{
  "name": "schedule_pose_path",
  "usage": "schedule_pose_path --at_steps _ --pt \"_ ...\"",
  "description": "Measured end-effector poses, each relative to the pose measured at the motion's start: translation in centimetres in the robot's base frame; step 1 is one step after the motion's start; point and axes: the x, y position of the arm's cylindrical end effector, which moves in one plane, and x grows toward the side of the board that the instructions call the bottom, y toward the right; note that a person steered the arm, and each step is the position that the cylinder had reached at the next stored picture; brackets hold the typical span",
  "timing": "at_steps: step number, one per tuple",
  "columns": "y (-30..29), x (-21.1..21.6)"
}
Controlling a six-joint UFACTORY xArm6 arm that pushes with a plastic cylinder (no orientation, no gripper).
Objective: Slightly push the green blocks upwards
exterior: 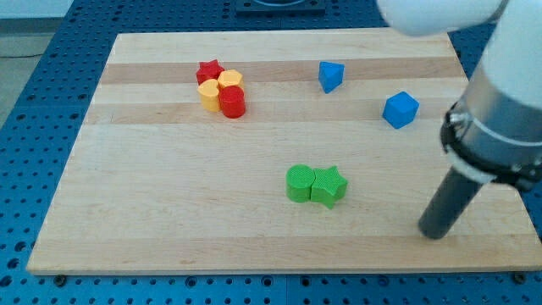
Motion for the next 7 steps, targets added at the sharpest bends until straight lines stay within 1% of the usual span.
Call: schedule_pose_path --at_steps 1,3,5,7 --pt "-3.8 0.2" --pt "-7.9 -0.8" --pt "-8.3 -3.0" --pt "-8.4 -3.8"
